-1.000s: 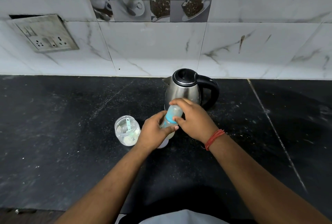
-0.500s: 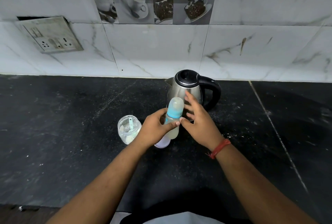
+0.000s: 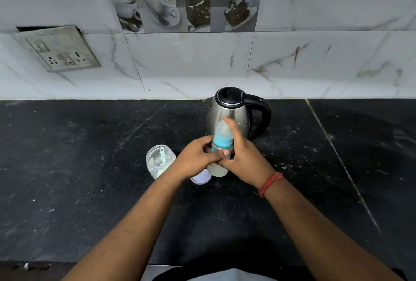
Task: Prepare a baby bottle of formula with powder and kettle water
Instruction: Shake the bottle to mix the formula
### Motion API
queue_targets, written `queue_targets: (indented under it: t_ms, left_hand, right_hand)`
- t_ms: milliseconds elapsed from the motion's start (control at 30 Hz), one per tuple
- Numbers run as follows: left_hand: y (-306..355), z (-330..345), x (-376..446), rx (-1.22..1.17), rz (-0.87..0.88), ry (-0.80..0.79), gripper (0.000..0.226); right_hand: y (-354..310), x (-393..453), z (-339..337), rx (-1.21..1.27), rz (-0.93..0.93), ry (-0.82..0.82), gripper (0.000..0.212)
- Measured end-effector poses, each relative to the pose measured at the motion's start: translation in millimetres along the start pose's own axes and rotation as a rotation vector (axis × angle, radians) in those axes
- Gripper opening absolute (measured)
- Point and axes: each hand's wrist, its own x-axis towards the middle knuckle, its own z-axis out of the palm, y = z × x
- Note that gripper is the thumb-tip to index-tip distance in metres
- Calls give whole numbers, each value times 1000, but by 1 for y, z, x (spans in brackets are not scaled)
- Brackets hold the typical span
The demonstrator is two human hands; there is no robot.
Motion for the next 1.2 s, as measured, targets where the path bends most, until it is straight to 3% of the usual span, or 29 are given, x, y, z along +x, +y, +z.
queue_targets:
  t_ms: [200, 300, 467, 633, 867, 1033, 1067, 1133, 1200]
  left_hand:
    - [6, 0, -3, 39, 30, -26, 47]
    - [6, -4, -3, 97, 59, 56, 74]
    - [7, -17, -5, 815, 232, 361, 89]
    - [10, -26, -8, 1108, 311, 451, 85]
    - [23, -26, -13, 1175, 317, 492, 80]
    - [34, -22, -17, 1144, 319, 505, 79]
    - [35, -22, -18, 1145, 317, 503, 79]
    - [39, -21, -20, 1144, 319, 503, 78]
    - [42, -20, -21, 1137, 323, 505, 78]
  right_hand:
    - [-2, 0, -9, 52, -8, 46, 93]
    - [-2, 2, -14, 129, 37, 52, 99]
    - [-4, 2, -27, 191, 86, 115, 100]
    - [-10, 1, -45, 217, 88, 130, 98]
    - [-26, -8, -76, 223, 45, 109, 100]
    - [-28, -10, -85, 457, 85, 639, 97]
    - [-30, -12, -80, 394, 114, 610, 97]
    - [-30, -18, -72, 274, 134, 402, 97]
    - [-32, -23, -79, 386, 171, 510, 94]
